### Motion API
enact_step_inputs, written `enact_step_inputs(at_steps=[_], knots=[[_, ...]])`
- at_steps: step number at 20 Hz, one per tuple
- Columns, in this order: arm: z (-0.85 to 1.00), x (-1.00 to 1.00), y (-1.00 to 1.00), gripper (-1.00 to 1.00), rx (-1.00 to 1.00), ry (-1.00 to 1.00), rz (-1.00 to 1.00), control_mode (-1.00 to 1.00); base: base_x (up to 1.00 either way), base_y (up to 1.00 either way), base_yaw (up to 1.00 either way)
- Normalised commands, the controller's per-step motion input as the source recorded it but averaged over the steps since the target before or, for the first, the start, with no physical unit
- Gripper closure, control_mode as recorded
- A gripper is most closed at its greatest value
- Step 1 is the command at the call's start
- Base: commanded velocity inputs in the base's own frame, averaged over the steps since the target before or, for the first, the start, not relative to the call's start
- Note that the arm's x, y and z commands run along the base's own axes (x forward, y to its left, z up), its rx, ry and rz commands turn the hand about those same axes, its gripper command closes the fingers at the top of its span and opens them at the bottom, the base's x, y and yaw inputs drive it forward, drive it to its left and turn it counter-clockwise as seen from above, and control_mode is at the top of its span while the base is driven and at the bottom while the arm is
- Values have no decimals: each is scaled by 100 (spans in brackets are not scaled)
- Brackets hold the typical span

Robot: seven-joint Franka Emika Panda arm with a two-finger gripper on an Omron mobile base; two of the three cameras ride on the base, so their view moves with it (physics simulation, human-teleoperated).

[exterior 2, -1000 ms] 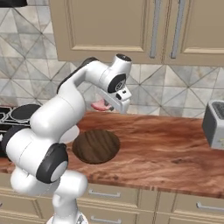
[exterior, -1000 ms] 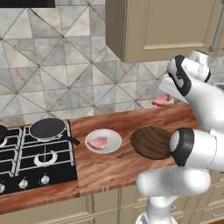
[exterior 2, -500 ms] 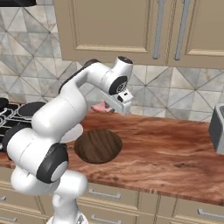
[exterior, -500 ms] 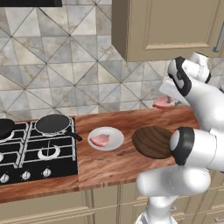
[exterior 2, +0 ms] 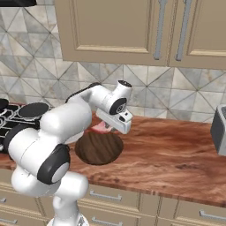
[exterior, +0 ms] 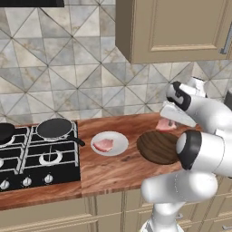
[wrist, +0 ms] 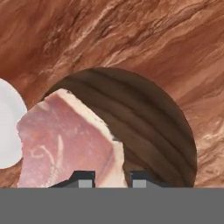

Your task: Place one of the steaks on the plate and the other in the bowl. Then place the bowl in the fridge.

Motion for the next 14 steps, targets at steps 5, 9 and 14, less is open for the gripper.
enact_step_inputs(at_steps=[5,9,14], knots=[[-82,0,6,100,-2,12,7,-100,0,0,0],[-57,10,6,100,-1,11,5,-100,0,0,0],[-31,6,2,100,0,15,1,-100,0,0,0]])
